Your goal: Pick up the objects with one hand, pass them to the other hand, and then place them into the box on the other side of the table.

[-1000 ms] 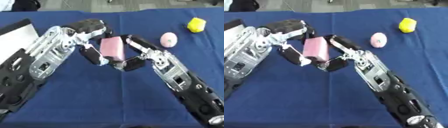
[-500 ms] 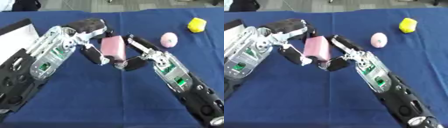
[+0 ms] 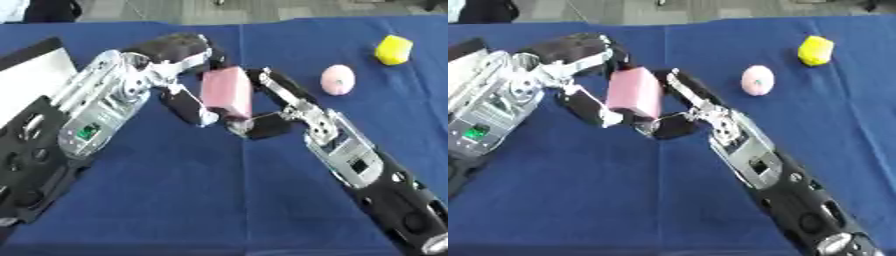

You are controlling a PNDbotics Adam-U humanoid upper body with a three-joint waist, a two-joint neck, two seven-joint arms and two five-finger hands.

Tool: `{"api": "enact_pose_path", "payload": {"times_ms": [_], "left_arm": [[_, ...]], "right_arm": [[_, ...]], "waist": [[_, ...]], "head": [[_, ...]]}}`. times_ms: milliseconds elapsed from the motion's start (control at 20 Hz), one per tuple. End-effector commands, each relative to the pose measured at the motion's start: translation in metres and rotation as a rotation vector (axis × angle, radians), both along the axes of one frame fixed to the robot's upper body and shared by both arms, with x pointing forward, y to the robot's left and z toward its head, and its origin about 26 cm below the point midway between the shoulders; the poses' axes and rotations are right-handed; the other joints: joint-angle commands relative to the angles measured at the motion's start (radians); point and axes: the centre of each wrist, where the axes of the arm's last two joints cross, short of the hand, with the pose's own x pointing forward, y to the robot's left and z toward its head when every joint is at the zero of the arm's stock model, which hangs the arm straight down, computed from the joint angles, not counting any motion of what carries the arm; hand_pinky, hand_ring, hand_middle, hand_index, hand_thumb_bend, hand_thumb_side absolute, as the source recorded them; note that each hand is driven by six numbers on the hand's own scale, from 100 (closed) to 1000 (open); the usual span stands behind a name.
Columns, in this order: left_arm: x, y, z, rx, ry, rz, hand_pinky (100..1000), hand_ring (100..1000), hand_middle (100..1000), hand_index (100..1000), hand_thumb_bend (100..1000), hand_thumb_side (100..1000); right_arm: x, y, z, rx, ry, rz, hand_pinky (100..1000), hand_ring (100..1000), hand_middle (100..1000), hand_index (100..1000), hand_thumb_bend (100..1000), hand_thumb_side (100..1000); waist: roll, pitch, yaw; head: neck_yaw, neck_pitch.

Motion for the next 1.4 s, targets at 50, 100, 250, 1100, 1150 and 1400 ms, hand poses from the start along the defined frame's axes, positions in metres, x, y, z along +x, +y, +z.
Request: {"api": "enact_pose_path", "payload": {"times_ms": [50, 100, 250, 1100, 1150, 1400], "left_arm": [[0.0027, 0.0111, 0.0160, 0.015, -0.035, 0.023, 699, 665, 597, 685, 193, 100], [0.0027, 0.0111, 0.0160, 0.023, -0.031, 0.020, 713, 687, 634, 726, 207, 100], [0.0020, 0.0112, 0.0168, 0.040, -0.024, 0.012, 728, 708, 671, 760, 202, 100], [0.0013, 0.0101, 0.0176, -0.002, -0.064, 0.020, 596, 510, 449, 520, 100, 100], [0.0014, 0.0102, 0.0176, -0.001, -0.069, 0.021, 592, 506, 441, 511, 100, 100], [0.0018, 0.0103, 0.0171, 0.017, -0.079, 0.023, 579, 493, 416, 486, 100, 100]], "right_arm": [[0.0037, -0.0108, 0.0025, -0.013, -0.011, -0.027, 763, 637, 342, 470, 100, 100], [0.0037, -0.0109, 0.0025, -0.013, -0.012, -0.027, 762, 635, 339, 467, 100, 100], [0.0037, -0.0109, 0.0027, -0.013, -0.013, -0.027, 761, 631, 334, 462, 100, 100], [0.0033, -0.0117, 0.0034, -0.064, -0.026, -0.002, 801, 753, 574, 762, 137, 100], [0.0033, -0.0118, 0.0037, -0.073, -0.029, 0.002, 810, 764, 593, 776, 157, 100], [0.0027, -0.0120, 0.0053, -0.139, -0.041, 0.046, 854, 816, 691, 838, 255, 100]], "waist": [[0.009, -0.037, -0.001], [0.009, -0.037, -0.001], [0.009, -0.038, -0.001], [0.008, -0.038, -0.001], [0.009, -0.038, -0.001], [0.009, -0.039, -0.001]], "head": [[0.002, 0.006], [0.003, 0.006], [0.003, 0.006], [0.007, 0.006], [0.007, 0.006], [0.007, 0.006]]}}
